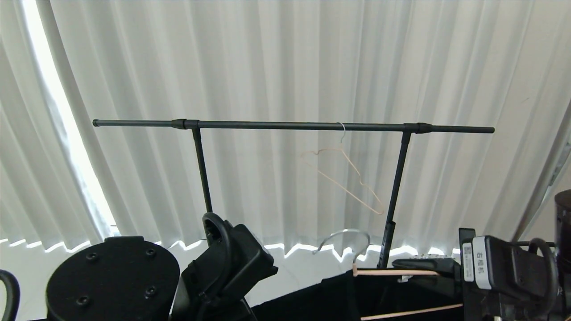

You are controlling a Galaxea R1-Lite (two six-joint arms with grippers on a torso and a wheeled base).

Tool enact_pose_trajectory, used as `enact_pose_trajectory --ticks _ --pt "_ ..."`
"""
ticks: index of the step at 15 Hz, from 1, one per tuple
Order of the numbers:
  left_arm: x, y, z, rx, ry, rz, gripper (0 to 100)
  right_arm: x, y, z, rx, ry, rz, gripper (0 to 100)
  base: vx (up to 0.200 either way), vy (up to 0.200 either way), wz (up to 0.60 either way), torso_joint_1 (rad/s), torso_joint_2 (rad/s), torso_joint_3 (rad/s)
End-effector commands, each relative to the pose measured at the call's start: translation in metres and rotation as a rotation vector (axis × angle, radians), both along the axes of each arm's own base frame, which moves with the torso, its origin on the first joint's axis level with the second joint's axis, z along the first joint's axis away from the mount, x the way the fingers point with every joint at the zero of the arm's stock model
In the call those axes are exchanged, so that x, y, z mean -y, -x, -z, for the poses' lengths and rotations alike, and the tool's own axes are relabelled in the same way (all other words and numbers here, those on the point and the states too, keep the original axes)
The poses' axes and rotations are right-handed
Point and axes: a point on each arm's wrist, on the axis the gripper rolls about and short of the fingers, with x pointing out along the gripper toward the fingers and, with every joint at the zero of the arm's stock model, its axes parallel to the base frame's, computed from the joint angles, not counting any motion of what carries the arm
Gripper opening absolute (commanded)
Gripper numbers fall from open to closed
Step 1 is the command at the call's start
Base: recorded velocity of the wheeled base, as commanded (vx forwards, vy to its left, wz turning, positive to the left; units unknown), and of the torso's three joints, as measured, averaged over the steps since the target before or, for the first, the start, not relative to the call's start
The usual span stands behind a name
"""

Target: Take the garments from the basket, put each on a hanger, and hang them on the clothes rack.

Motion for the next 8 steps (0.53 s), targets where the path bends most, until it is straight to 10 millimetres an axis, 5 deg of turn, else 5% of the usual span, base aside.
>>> enact_pose_trajectory --ticks 1,8 --pt "-0.005 0.002 0.003 -0.004 -0.01 -0.004 100 0.008 -0.009 -0.003 0.043 -0.025 0.057 0 0.0 0.0 0.0 0.0 0.0 0.0" --pt "-0.051 -0.011 0.026 -0.049 -0.066 -0.207 100 0.02 -0.01 -0.011 0.112 -0.058 0.107 0 0.0 0.0 0.0 0.0 0.0 0.0"
